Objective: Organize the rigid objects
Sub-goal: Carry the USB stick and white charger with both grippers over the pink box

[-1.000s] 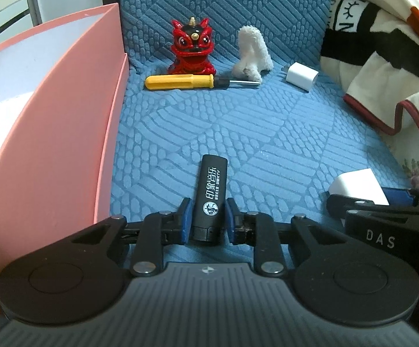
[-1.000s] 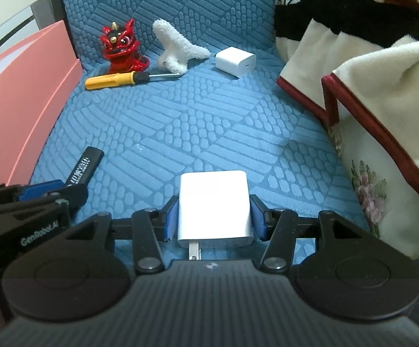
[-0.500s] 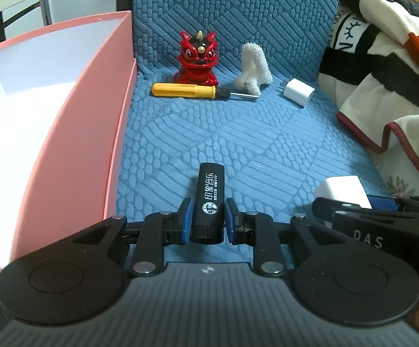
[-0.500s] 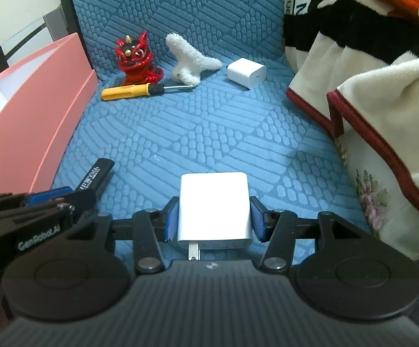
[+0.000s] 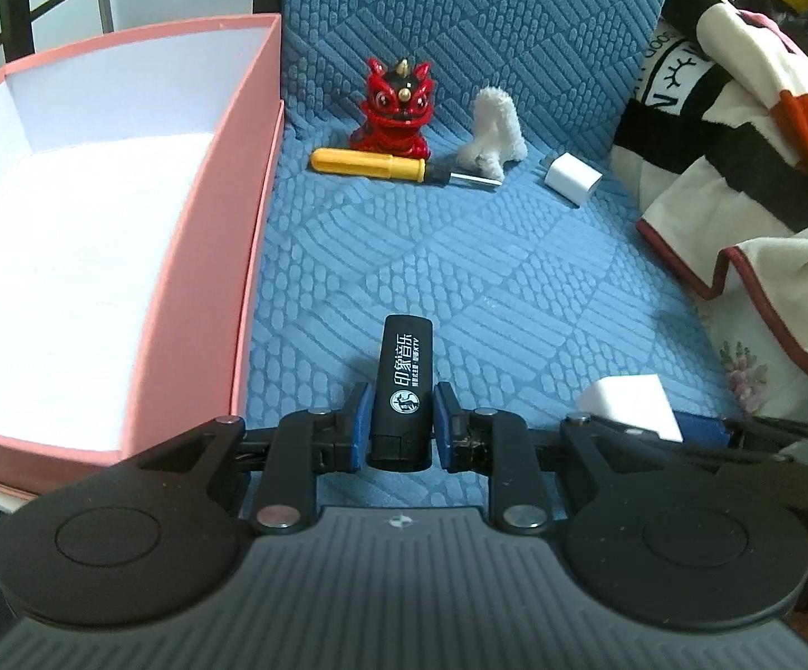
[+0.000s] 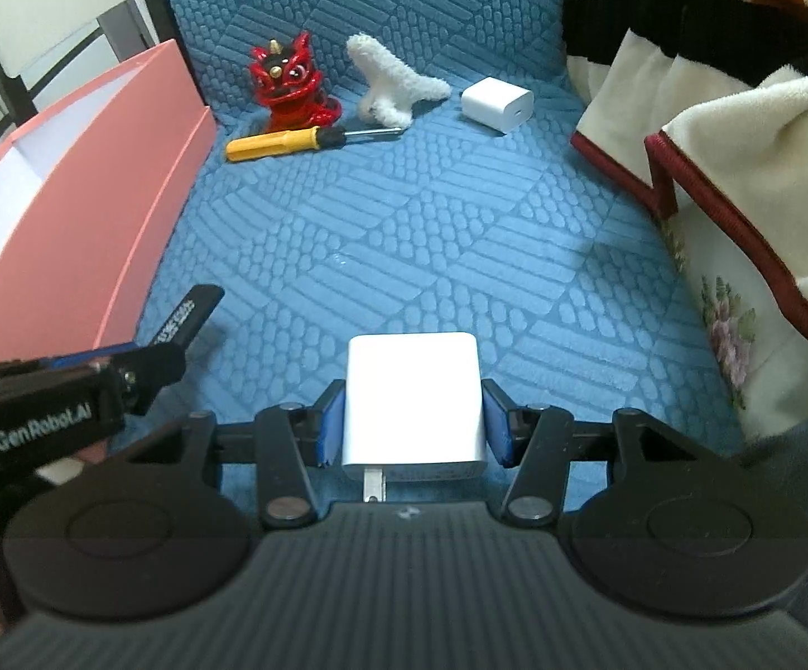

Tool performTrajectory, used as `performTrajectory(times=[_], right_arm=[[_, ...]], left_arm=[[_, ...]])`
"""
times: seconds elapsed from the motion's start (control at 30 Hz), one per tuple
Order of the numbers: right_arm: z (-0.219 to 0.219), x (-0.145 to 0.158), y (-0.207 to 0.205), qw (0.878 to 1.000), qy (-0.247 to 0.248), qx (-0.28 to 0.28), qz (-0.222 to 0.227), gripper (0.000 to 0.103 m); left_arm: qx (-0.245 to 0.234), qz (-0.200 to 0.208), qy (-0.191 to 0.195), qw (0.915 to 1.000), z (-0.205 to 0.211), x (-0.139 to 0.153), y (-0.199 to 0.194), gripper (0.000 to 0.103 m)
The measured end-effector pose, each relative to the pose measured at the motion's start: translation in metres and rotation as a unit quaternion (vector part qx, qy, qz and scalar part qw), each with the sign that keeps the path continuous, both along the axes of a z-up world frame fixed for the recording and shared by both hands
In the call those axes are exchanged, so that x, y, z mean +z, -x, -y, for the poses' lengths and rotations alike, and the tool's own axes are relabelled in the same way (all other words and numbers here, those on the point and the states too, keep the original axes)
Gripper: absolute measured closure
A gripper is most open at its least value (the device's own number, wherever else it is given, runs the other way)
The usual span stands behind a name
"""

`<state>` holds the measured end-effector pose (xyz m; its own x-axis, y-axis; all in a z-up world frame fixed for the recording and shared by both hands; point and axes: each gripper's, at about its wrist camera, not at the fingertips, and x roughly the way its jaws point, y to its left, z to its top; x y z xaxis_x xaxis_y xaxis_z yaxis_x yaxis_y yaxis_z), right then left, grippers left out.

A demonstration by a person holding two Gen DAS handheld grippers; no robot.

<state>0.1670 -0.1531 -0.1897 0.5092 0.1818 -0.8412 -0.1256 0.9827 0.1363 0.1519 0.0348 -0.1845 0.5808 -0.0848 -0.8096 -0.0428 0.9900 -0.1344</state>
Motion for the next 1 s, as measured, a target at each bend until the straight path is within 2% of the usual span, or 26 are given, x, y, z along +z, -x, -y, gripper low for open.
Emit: performTrajectory(times=[0.2, 0.3, 0.4, 0.57, 0.77, 1.0], right_arm=[[-0.002, 0.018, 0.004, 1.000, -0.008, 0.007, -0.004, 0.049], [-0.002, 0.031, 0.003, 1.000, -0.011, 0.013, -0.001, 0.049], [-0.004, 0.045, 0.000, 1.000, -0.012, 0.022, 0.001, 0.049], [-0.013, 0.067, -0.008, 0.999, -0.013, 0.040, 0.010, 0.049], [-0.036, 0.090, -0.022, 0.997, -0.021, 0.063, 0.026, 0.049], [-0.076, 0.123, -0.037, 0.994, -0.036, 0.087, 0.046, 0.049]], left_arm=[[0.000, -0.004, 0.004, 1.0000, -0.003, 0.023, 0.001, 0.076], [0.006, -0.010, 0.035, 0.9993, -0.009, 0.036, 0.000, 0.076], [0.003, -0.004, 0.019, 0.9998, -0.008, 0.048, -0.002, 0.076], [0.007, 0.003, 0.015, 0.9999, -0.018, 0.068, -0.007, 0.076], [0.018, 0.006, 0.019, 0.9996, -0.046, 0.085, -0.016, 0.076], [0.036, 0.028, 0.017, 0.9988, -0.090, 0.113, -0.020, 0.076]])
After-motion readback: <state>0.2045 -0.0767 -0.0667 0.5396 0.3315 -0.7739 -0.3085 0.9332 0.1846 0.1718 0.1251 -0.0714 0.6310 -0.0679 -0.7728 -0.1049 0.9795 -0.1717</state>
